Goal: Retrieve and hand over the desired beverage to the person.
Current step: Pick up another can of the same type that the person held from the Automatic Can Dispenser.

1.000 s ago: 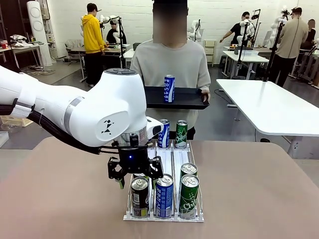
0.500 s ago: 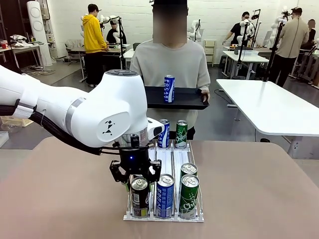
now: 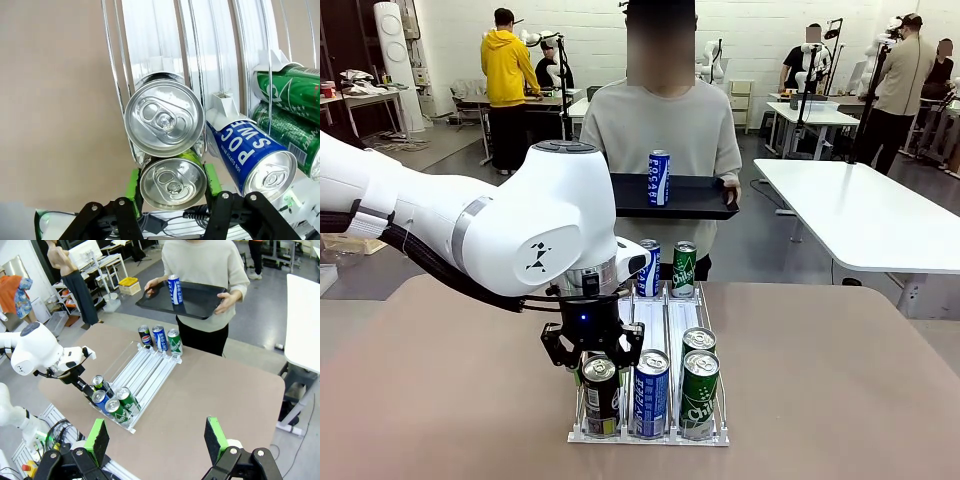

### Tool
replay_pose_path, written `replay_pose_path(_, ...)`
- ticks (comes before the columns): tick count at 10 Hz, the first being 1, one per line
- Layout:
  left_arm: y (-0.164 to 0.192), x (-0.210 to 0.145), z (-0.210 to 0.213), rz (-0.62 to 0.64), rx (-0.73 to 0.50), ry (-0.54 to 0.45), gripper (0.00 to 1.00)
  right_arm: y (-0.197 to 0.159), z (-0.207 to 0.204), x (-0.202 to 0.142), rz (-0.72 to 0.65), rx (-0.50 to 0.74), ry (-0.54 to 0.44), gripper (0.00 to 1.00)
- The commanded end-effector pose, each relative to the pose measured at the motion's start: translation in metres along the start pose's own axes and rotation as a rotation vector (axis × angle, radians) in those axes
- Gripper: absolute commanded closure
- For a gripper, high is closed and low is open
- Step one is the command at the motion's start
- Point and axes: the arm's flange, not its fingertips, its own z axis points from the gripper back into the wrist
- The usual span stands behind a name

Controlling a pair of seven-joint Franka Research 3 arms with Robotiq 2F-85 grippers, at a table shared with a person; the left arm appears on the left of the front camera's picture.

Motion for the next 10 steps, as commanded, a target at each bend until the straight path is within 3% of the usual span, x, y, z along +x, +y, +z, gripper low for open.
replay_pose_path(1, 0.001, -0.001, -0.004, -0.029, 0.003, 0.001, 1.00, 0.000, -0.002, 0.000, 0.003, 0.015, 0.001, 0.00)
replay_pose_path(2, 0.001, -0.003, -0.003, -0.028, 0.008, 0.000, 0.91, 0.000, -0.002, 0.000, 0.003, 0.015, 0.001, 0.00)
replay_pose_path(3, 0.002, -0.004, 0.008, -0.029, 0.015, 0.006, 0.62, 0.000, -0.002, 0.000, 0.003, 0.015, 0.001, 0.00)
replay_pose_path(5, 0.004, -0.014, 0.050, -0.051, 0.045, 0.001, 0.62, 0.000, -0.002, 0.000, 0.003, 0.015, 0.001, 0.00)
replay_pose_path(10, 0.004, -0.038, 0.217, -0.036, -0.034, -0.138, 0.62, 0.000, -0.002, 0.000, 0.003, 0.015, 0.001, 0.00)
